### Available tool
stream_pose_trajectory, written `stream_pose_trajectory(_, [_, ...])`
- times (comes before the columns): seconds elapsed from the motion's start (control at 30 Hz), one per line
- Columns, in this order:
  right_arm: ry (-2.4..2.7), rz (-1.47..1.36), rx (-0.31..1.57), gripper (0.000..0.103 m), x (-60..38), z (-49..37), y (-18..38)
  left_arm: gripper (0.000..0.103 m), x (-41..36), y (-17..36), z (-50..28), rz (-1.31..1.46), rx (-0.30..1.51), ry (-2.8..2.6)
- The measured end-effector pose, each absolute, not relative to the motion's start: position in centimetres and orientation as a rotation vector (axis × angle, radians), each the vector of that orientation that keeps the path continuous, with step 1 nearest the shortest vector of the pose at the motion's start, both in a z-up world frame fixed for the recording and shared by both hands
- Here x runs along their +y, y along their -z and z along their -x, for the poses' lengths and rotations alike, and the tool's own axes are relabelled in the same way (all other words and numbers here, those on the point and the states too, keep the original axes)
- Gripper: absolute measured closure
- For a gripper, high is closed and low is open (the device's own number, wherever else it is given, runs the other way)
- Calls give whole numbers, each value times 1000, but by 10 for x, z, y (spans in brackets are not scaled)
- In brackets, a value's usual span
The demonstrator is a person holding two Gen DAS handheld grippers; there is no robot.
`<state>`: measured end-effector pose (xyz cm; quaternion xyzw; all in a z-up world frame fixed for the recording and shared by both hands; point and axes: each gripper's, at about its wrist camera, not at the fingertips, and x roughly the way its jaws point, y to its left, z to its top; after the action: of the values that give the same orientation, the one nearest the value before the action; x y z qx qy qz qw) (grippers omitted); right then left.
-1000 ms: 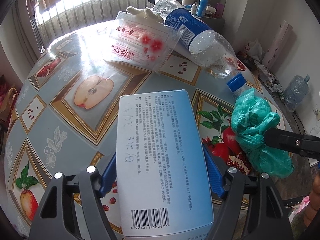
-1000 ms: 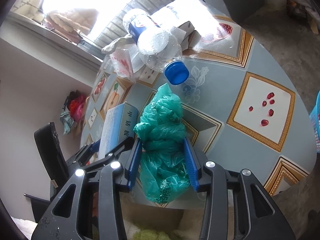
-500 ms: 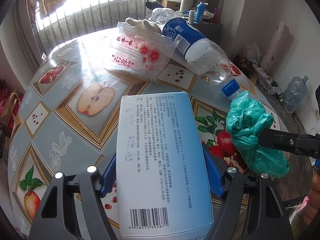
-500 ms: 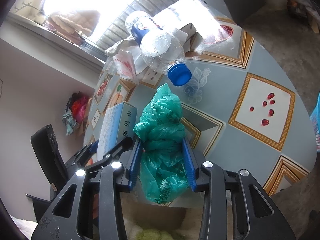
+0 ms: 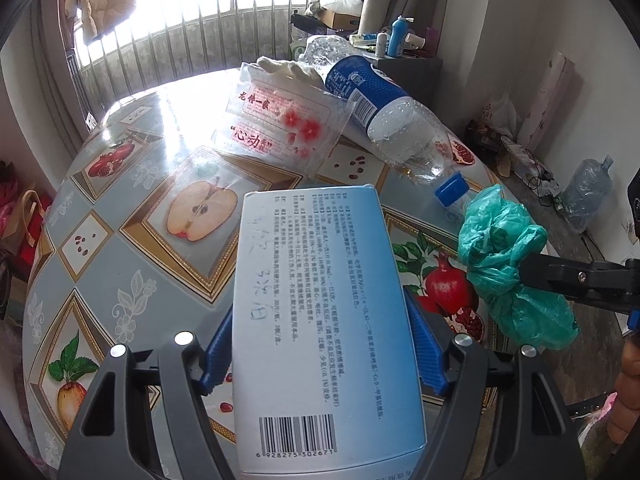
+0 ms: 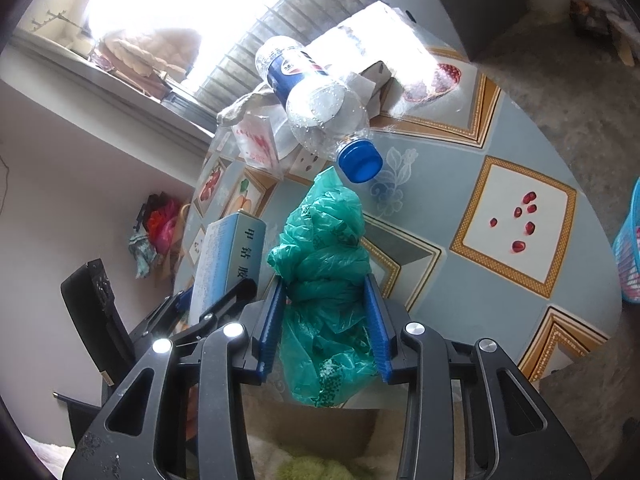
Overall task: Collect trash
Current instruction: 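Lift the white box with the left tool while the right tool lifts the green bag, then carry both items to the blue wastebasket and open both tools over it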
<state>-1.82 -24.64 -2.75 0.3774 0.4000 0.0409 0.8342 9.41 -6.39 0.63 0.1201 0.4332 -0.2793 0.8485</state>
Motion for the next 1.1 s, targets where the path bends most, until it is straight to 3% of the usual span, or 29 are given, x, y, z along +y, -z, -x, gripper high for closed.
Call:
stream_pose_trajectory(0.7, [2, -865, 715, 67, -272, 66, 9, 31, -73, -48, -79, -240, 814, 673])
stream_pose_trajectory(1.1, [50, -903, 608, 67, -301, 102, -2, 31, -118, -75, -55, -285, 758, 788])
